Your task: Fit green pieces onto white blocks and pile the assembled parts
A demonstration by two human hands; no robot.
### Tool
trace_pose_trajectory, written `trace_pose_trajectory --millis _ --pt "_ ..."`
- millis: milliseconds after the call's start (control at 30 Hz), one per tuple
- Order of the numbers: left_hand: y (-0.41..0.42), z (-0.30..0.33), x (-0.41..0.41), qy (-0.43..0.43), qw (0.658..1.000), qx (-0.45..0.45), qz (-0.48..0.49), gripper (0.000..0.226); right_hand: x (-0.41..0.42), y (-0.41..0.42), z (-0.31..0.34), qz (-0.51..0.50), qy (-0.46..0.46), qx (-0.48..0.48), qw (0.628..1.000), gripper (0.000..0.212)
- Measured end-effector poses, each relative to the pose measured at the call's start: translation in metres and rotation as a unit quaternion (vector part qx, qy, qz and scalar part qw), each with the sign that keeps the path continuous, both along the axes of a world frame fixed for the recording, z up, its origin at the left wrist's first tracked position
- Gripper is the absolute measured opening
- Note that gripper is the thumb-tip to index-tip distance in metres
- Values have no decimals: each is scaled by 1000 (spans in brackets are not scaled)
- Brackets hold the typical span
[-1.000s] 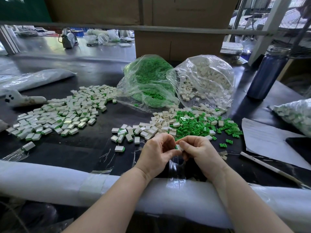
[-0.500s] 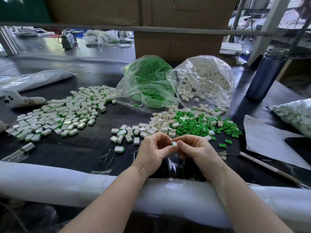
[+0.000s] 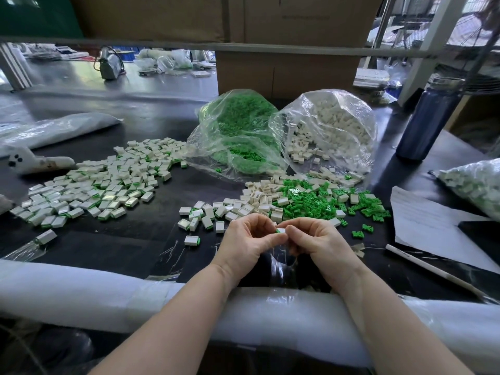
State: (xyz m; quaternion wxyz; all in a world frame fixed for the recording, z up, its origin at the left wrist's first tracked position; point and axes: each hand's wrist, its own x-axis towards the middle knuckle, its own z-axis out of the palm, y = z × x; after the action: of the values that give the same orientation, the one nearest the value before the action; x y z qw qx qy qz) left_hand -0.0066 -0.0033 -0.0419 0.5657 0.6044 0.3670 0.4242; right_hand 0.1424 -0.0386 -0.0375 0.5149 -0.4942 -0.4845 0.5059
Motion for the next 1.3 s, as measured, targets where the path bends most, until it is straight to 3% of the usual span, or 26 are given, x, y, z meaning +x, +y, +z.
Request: trace_pose_trajectory --millis 133,267,567,900,1300 --pt "2 1 -3 -28 999 -20 23 20 5 3 -1 -39 52 -16 998 15" --pt "1 0 -2 18 999 33 20 12 2 2 -2 -31 29 -3 999 31" --pt "-3 1 2 22 994 108 7 25 0 1 -2 -7 -46 9 999 42" --pt "-6 2 3 48 986 156 32 28 0 2 -2 -8 -61 7 998 42" --pt "-7 4 3 61 988 141 27 24 0 2 -3 -7 -66 14 998 43"
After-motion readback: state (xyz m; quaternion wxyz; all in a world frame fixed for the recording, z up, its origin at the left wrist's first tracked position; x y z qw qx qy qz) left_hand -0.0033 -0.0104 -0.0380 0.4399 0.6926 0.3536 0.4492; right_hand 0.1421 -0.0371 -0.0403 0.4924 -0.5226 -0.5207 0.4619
